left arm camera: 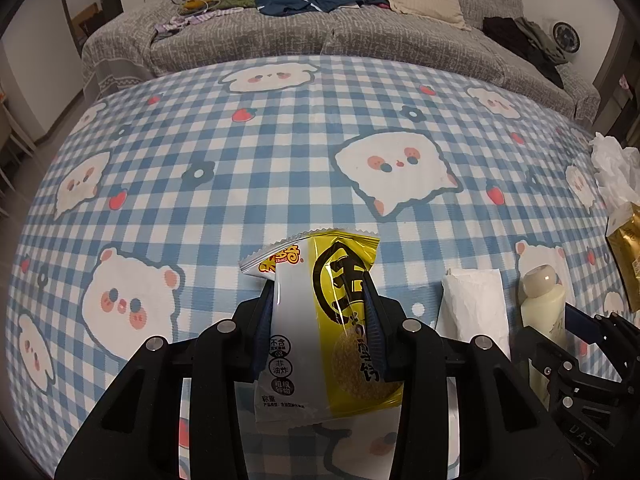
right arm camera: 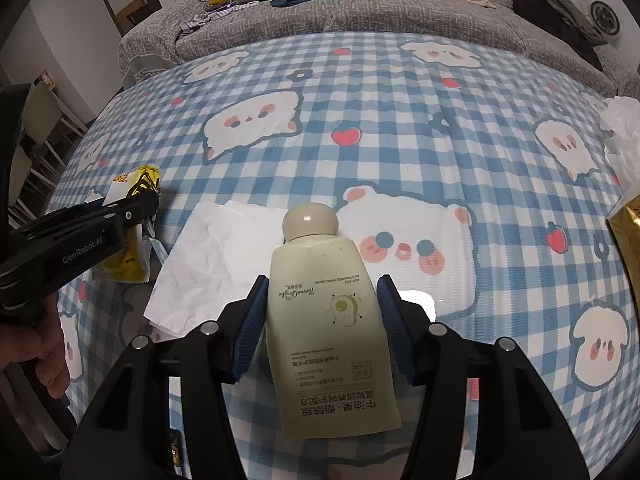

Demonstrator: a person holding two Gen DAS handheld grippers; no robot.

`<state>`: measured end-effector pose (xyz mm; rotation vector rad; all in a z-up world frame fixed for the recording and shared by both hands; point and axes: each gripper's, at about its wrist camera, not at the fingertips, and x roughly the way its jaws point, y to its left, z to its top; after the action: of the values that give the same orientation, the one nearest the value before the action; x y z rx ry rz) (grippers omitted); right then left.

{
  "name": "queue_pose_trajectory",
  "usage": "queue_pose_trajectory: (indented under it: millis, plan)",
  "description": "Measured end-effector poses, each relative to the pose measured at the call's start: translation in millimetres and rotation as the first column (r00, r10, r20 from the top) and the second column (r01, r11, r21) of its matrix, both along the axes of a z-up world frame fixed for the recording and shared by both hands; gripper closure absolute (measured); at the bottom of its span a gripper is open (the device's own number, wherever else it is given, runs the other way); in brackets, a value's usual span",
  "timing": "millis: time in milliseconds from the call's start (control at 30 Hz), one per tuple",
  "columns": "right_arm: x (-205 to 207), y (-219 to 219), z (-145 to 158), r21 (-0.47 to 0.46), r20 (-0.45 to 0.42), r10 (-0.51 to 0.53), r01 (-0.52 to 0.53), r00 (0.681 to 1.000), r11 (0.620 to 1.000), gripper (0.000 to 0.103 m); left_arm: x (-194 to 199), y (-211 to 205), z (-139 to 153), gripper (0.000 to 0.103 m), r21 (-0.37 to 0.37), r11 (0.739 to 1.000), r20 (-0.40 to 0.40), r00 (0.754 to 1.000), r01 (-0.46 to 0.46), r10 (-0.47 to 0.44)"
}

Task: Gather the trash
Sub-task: 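Carry the yellow packet and lotion tube in both tools over the bin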

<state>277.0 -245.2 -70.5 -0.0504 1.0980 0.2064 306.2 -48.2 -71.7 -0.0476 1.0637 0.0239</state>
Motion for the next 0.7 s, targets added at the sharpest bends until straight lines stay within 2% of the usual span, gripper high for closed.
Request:
queue_pose_trajectory:
  millis: [400, 700]
  plan:
    - [-17.9, -2.7, 25.0, 0.0, 0.052, -0.014, 0.014, 0.999, 1.0, 0.05, -15.7, -1.3, 19.0, 0.065, 0.01, 1.0, 0.013, 1.0, 0.002, -0.002]
    - [-40.6, -4.1, 43.2, -0.014, 0.086, -0.02, 0.021, 0.996, 1.0, 0.05, -43.2, 8.2, 41.0, 0.065, 0.016, 1.0, 0.043, 0.999, -0.013, 0.012]
